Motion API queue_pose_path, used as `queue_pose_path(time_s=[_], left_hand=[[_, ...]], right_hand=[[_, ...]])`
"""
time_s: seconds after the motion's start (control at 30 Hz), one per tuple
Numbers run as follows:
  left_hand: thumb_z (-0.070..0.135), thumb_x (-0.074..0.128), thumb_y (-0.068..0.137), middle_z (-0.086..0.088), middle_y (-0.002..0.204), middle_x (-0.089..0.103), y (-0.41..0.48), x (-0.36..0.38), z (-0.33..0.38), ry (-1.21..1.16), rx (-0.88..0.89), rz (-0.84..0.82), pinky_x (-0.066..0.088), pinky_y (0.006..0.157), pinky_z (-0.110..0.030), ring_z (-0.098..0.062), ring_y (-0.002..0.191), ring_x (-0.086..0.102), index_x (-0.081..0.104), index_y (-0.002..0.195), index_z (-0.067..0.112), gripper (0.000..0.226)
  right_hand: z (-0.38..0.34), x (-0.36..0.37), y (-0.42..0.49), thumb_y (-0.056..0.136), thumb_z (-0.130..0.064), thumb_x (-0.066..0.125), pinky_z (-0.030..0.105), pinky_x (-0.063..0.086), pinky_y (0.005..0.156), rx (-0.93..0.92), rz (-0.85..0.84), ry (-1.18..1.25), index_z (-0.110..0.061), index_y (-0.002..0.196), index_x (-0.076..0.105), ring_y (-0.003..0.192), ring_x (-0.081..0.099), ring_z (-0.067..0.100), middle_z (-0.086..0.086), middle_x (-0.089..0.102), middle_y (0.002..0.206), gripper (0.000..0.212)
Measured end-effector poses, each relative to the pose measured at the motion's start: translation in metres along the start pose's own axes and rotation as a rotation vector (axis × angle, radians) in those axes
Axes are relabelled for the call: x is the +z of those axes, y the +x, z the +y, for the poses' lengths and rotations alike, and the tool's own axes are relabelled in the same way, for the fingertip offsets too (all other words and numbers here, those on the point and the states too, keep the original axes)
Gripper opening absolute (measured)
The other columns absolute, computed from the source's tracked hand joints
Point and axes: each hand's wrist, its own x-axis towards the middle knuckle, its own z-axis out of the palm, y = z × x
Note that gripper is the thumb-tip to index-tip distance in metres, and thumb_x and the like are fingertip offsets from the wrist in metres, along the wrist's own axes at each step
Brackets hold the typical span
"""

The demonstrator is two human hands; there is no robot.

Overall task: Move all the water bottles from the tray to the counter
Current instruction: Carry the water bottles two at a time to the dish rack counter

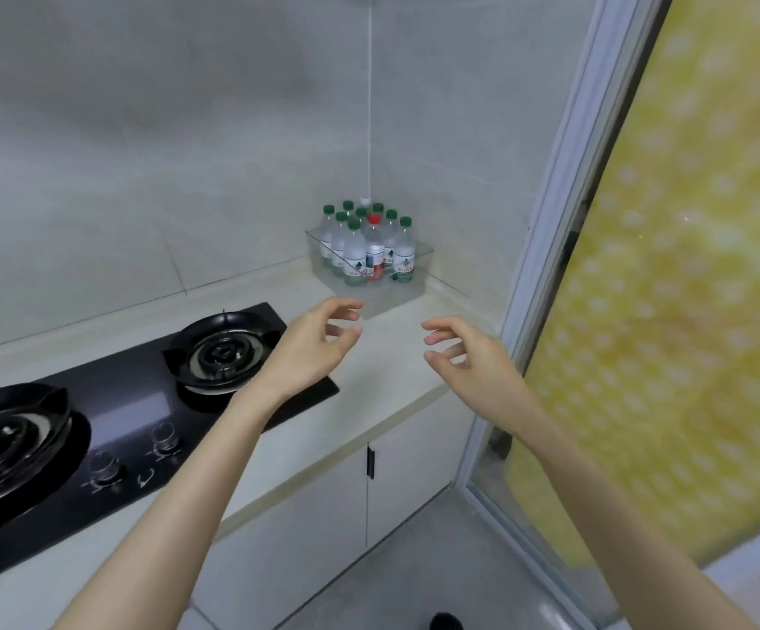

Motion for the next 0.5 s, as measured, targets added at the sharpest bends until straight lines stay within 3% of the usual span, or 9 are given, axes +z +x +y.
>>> queue_pose_path(time_s=[0.1,0.3,0.5], left_hand=[[0.021,0.056,0.093,0.008,0.115,0.061,0.052,0.022,-0.009,-0.003,-0.028,0.027,0.041,0.072,-0.007,-0.009,0.092,0.060,0.055,0.128,0.022,0.034],[0.021,0.056,0.094,0.006,0.114,0.059,0.148,0.051,-0.023,-0.018,-0.134,0.104,0.041,0.065,-0.009,-0.009,0.088,0.058,0.051,0.129,0.021,0.036],[0.018,0.056,0.093,0.002,0.116,0.061,0.213,0.064,-0.057,-0.003,-0.232,0.171,0.041,0.069,-0.012,-0.013,0.086,0.059,0.053,0.127,0.018,0.034]], right_hand=[[0.032,-0.012,0.050,0.093,-0.022,0.057,0.029,0.051,0.084,-0.027,-0.014,-0.026,-0.026,0.123,0.053,0.087,0.060,0.003,-0.010,0.060,0.111,0.031],[0.083,-0.038,0.149,0.093,-0.024,0.056,0.038,0.051,0.090,-0.098,-0.138,-0.112,-0.027,0.125,0.052,0.095,0.060,0.011,-0.014,0.056,0.110,0.033],[0.115,-0.038,0.236,0.091,-0.018,0.058,0.026,0.048,0.085,-0.136,-0.164,-0.068,-0.024,0.123,0.055,0.085,0.058,0.000,-0.012,0.057,0.108,0.033]])
